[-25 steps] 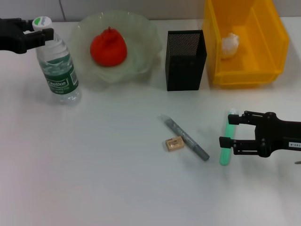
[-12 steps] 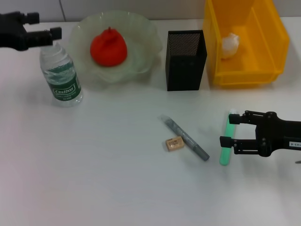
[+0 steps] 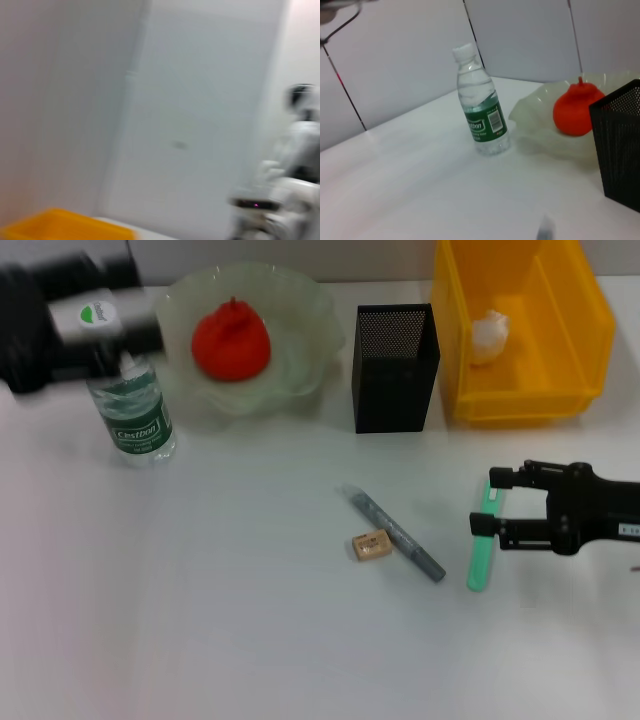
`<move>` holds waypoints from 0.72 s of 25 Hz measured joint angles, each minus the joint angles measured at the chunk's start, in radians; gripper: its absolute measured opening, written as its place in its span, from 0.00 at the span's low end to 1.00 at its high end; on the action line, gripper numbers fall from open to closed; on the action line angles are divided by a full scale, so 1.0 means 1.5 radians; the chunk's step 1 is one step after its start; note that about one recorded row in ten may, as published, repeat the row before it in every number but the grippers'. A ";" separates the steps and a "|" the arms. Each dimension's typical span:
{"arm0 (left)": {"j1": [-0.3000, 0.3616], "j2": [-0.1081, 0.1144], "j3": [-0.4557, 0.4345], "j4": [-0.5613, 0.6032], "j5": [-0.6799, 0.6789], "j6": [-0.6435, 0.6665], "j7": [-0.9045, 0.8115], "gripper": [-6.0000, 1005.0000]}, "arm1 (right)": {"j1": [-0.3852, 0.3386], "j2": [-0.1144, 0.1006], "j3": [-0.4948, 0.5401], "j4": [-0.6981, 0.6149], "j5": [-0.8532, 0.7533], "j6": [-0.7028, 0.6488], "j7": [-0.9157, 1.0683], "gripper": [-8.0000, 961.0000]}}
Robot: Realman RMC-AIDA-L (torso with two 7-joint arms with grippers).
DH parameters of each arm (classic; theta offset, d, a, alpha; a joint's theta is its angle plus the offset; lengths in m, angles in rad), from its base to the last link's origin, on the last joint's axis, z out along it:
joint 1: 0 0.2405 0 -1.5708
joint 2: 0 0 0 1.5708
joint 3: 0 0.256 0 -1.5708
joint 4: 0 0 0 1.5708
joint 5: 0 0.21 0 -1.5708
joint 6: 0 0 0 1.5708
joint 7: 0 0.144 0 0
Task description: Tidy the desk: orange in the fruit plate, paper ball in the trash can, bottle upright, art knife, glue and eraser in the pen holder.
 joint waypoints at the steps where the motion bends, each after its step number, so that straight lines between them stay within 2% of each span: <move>1: 0.000 -0.001 0.011 -0.021 0.004 0.012 0.015 0.83 | 0.004 0.000 0.000 -0.007 0.000 -0.006 0.014 0.84; 2: 0.001 -0.003 0.039 -0.080 0.014 0.016 0.061 0.83 | 0.012 -0.001 0.000 -0.026 0.001 -0.025 0.053 0.84; 3: 0.001 -0.003 0.039 -0.080 0.014 0.016 0.061 0.83 | 0.012 -0.001 0.000 -0.026 0.001 -0.025 0.053 0.84; 4: 0.002 -0.003 0.055 -0.120 0.022 0.015 0.097 0.83 | 0.018 -0.001 0.000 -0.040 0.001 -0.036 0.075 0.84; 6: 0.002 -0.003 0.069 -0.214 0.040 0.002 0.199 0.83 | 0.031 -0.002 -0.004 -0.081 -0.002 -0.053 0.150 0.84; 7: 0.001 -0.004 0.071 -0.278 0.052 -0.019 0.283 0.83 | 0.050 -0.004 -0.016 -0.130 -0.016 -0.061 0.234 0.84; 8: 0.001 -0.004 0.071 -0.278 0.052 -0.019 0.283 0.83 | 0.050 -0.004 -0.016 -0.130 -0.016 -0.061 0.234 0.84; 10: 0.003 -0.007 0.072 -0.329 0.061 -0.054 0.353 0.83 | 0.077 -0.007 -0.039 -0.185 -0.047 -0.074 0.336 0.84; 12: 0.005 -0.013 0.073 -0.348 0.067 -0.075 0.381 0.83 | 0.128 -0.010 -0.072 -0.250 -0.120 -0.099 0.462 0.84; 13: 0.008 -0.019 0.073 -0.358 0.077 -0.095 0.401 0.83 | 0.128 -0.010 -0.072 -0.250 -0.120 -0.099 0.462 0.84; 15: 0.008 -0.019 0.073 -0.358 0.077 -0.095 0.401 0.83 | 0.169 -0.011 -0.095 -0.274 -0.180 -0.114 0.533 0.83; 16: 0.013 -0.032 0.073 -0.366 0.097 -0.132 0.425 0.83 | 0.192 -0.011 -0.108 -0.279 -0.212 -0.119 0.569 0.83; 17: 0.015 -0.039 0.073 -0.367 0.109 -0.150 0.429 0.83 | 0.238 -0.009 -0.139 -0.285 -0.283 -0.126 0.634 0.83; 18: 0.015 -0.039 0.073 -0.367 0.109 -0.150 0.429 0.83 | 0.238 -0.009 -0.139 -0.285 -0.283 -0.126 0.634 0.83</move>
